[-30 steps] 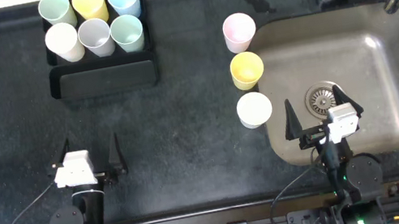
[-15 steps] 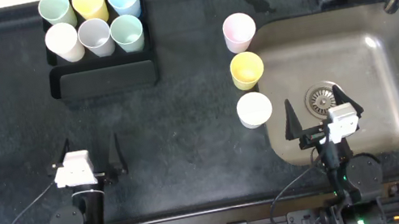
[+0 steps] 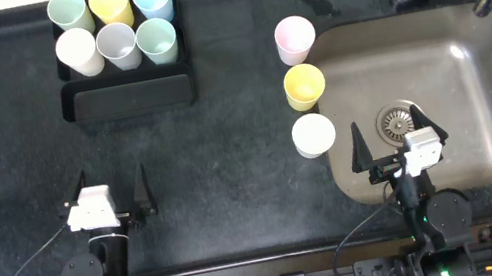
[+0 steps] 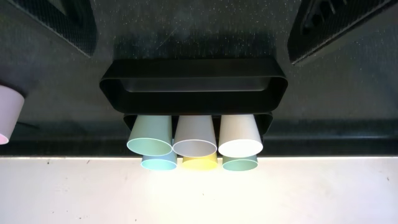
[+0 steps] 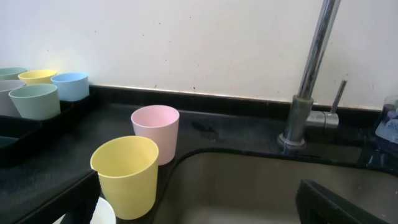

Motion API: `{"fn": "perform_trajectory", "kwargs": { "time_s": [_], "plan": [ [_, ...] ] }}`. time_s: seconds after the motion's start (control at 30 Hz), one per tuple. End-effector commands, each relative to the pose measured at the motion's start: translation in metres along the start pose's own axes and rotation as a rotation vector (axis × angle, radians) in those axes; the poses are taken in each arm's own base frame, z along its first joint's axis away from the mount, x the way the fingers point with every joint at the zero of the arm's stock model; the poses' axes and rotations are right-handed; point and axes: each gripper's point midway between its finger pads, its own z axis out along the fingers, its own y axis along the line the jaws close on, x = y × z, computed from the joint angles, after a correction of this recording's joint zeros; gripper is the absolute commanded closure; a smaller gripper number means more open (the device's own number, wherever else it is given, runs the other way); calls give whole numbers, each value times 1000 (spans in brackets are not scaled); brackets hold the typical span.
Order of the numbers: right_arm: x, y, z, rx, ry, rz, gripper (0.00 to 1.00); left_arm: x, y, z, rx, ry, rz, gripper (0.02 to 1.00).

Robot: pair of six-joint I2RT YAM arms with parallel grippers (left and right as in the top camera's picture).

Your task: Store Cups

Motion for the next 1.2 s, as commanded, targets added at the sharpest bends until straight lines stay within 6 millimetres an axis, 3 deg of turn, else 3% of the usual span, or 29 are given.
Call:
{"fn": "perform_trajectory", "kwargs": {
  "time_s": [0.03,0.33,0.57,0.97,1.07,1.2],
  "plan": [
    [3,1,0,-7,-4,0,3,-2,-3,0,15,-9,17,18],
    [2,1,0,-7,-4,0,5,-40,0,8,8,-125,4,18],
    [2,1,0,-7,-5,0,3,-78,-8,34,50,-50,-66,18],
    [2,1,0,-7,-5,0,7,-174,-77,89,293,81,-93,18],
    [3,1,0,-7,-4,0,3,-186,-98,105,338,134,-134,18],
    [3,1,0,-7,-4,0,5,-184,-126,124,373,284,-207,18]
  ]
}}
